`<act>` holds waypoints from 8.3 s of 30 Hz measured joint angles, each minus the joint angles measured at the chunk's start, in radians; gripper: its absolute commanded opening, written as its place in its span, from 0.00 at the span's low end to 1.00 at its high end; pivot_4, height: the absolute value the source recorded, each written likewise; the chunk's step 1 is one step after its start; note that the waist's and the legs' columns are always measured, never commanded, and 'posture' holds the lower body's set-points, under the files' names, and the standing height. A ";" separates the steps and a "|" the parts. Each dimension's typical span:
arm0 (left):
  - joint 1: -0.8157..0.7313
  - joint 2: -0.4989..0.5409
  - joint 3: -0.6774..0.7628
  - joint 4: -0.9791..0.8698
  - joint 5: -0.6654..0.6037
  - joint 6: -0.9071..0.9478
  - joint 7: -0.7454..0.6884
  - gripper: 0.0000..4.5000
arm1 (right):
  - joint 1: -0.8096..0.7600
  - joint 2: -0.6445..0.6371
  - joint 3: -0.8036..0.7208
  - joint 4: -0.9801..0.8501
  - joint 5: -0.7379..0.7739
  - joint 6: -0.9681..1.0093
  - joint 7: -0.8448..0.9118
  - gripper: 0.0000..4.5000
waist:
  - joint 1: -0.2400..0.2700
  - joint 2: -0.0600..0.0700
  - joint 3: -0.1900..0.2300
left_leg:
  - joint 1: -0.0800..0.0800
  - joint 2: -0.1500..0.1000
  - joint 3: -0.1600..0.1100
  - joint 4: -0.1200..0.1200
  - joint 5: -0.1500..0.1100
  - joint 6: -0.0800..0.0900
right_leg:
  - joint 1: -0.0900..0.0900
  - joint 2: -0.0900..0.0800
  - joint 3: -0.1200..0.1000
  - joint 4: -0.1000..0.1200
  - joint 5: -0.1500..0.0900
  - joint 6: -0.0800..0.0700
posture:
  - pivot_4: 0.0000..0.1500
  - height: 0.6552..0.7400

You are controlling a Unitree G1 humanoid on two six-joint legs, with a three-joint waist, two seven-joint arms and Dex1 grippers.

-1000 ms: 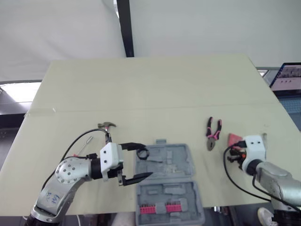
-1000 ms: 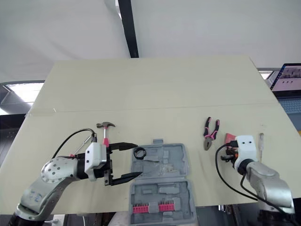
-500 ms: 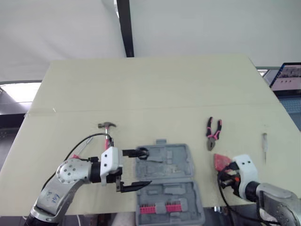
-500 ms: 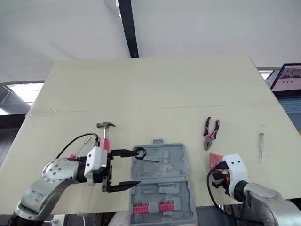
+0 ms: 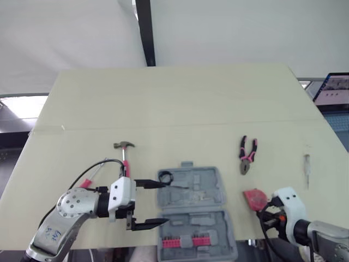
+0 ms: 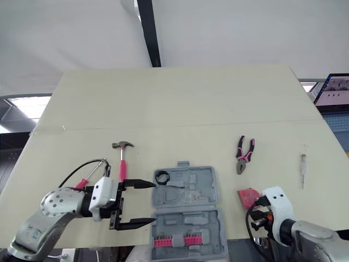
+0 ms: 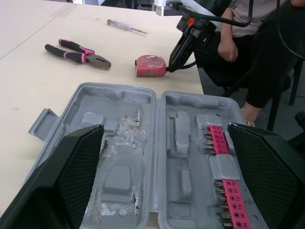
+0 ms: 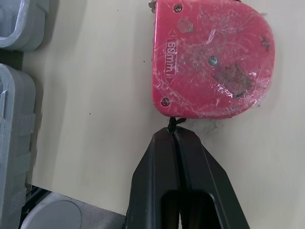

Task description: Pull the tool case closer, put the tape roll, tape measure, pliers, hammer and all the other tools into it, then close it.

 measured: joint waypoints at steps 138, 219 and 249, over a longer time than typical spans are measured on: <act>0.237 -0.006 0.175 -0.003 0.040 -0.103 0.118 1.00 | -0.946 -0.412 0.748 0.227 -0.684 -0.475 0.876 0.66 | -0.006 0.000 0.004 | -0.002 0.001 0.000 0.000 0.001 -0.001 | -0.002 0.001 -0.001 -0.002 0.000 0.001 | 1.00 1.00; 0.237 -0.034 0.116 0.014 0.124 -0.138 0.139 1.00 | -1.100 -0.115 0.877 0.242 -0.755 -0.284 0.923 0.87 | -0.051 -0.002 0.003 | -0.004 0.001 0.004 -0.004 0.001 -0.002 | -0.012 0.000 -0.002 0.004 0.000 0.000 | 1.00 1.00; 0.206 -0.026 0.118 0.006 0.124 -0.119 0.124 1.00 | -0.754 0.064 0.495 0.740 -0.414 -1.072 0.778 0.50 | -0.052 -0.003 0.003 | -0.003 0.001 0.005 -0.004 0.001 -0.002 | -0.012 0.000 -0.001 0.005 0.000 0.001 | 1.00 1.00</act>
